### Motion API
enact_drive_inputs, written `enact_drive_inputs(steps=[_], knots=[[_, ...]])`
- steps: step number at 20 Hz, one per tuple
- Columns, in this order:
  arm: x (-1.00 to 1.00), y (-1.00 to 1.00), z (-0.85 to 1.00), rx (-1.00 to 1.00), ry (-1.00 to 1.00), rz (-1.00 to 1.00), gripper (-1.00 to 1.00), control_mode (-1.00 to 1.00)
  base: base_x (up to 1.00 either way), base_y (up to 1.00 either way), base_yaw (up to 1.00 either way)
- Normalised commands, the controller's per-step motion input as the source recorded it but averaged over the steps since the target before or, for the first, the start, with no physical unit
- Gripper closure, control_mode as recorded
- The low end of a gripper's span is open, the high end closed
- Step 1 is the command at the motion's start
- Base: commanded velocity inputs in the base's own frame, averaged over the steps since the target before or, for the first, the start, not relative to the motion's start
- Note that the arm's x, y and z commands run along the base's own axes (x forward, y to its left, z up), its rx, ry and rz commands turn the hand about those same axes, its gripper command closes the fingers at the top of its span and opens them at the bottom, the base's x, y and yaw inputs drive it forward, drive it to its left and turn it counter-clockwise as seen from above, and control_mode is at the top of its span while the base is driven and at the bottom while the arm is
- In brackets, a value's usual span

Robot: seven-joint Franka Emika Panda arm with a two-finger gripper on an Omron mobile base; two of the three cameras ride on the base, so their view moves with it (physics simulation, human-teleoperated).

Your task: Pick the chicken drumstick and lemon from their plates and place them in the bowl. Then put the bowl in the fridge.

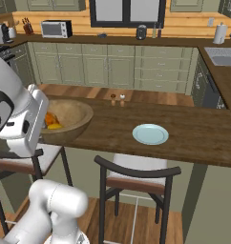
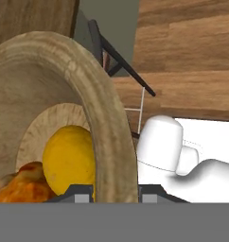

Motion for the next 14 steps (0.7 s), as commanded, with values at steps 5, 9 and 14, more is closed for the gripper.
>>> enact_drive_inputs(steps=[5,9,14], knots=[[0.0,0.0,0.0,0.0,0.0,0.0,1.0,1.0,-0.51,0.64,0.01],[0.0,0.0,0.0,0.0,0.0,0.0,1.0,1.0,-0.68,1.0,0.04],[0.0,0.0,0.0,0.0,0.0,0.0,1.0,1.0,-0.12,1.0,-0.01]])
